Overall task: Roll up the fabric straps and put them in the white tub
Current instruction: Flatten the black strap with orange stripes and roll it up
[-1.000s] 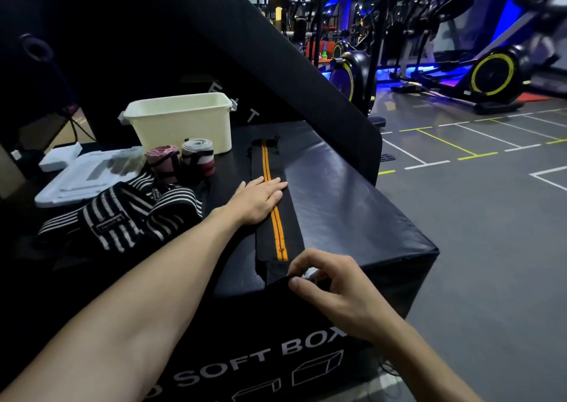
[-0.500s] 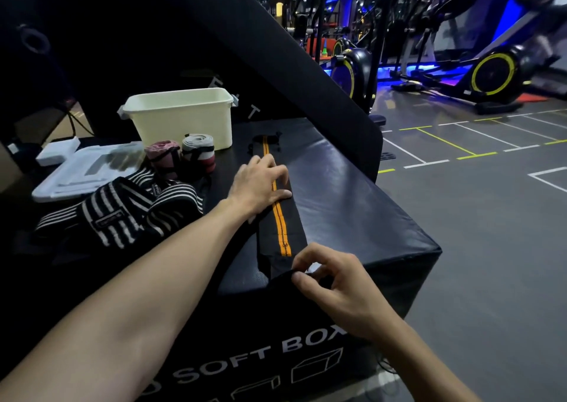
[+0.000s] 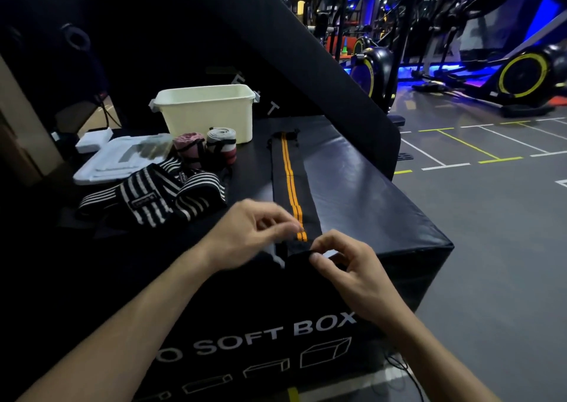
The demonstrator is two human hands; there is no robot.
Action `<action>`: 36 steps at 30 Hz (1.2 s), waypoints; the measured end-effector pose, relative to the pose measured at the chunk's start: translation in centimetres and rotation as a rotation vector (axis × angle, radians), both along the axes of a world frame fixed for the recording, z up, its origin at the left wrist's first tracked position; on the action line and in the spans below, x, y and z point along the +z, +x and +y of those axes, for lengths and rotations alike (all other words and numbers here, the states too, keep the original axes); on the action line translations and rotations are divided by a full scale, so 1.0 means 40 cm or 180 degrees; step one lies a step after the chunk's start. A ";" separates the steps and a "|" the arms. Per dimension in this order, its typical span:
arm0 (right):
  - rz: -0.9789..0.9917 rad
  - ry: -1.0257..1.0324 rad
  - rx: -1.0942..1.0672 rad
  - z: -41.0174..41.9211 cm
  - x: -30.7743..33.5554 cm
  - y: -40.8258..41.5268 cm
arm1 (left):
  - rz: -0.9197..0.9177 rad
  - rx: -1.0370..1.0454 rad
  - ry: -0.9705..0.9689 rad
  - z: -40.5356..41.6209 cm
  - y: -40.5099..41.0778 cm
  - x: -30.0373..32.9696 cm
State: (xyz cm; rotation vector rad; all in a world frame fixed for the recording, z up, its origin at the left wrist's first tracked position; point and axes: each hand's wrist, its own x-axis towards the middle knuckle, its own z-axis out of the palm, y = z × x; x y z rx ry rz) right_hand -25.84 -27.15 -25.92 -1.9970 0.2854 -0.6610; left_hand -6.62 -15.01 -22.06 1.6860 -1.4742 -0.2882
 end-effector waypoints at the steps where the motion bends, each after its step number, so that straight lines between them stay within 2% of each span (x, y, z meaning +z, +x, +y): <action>1: -0.0008 -0.0003 0.0001 0.001 -0.001 0.000 | 0.0101 -0.0014 0.0023 0.026 -0.025 -0.016; 3: -0.0018 -0.0020 -0.0004 0.006 -0.001 -0.001 | 0.0129 0.0081 -0.0020 0.056 -0.053 -0.047; 6: -0.0082 -0.0037 -0.0080 0.006 -0.006 -0.011 | -0.0124 0.0183 -0.0184 0.064 -0.073 -0.064; 12: -0.0156 -0.0111 -0.0248 0.028 -0.035 -0.027 | -0.0065 0.0353 -0.0290 0.090 -0.103 -0.078; 19: -0.0388 -0.0764 -0.0456 0.047 -0.039 -0.052 | -0.0505 0.0326 -0.0415 0.100 -0.112 -0.096; 29: -0.0109 -0.0412 -0.0690 0.053 -0.046 -0.053 | -0.0673 0.0350 -0.0341 0.099 -0.117 -0.115; 33: 0.0162 -0.0240 -0.0669 0.051 -0.039 -0.052 | -0.0549 0.0396 -0.0203 0.098 -0.114 -0.120; 36: 0.0393 0.0402 -0.0521 0.051 -0.032 -0.052 | -0.0342 0.0377 -0.0114 0.098 -0.115 -0.118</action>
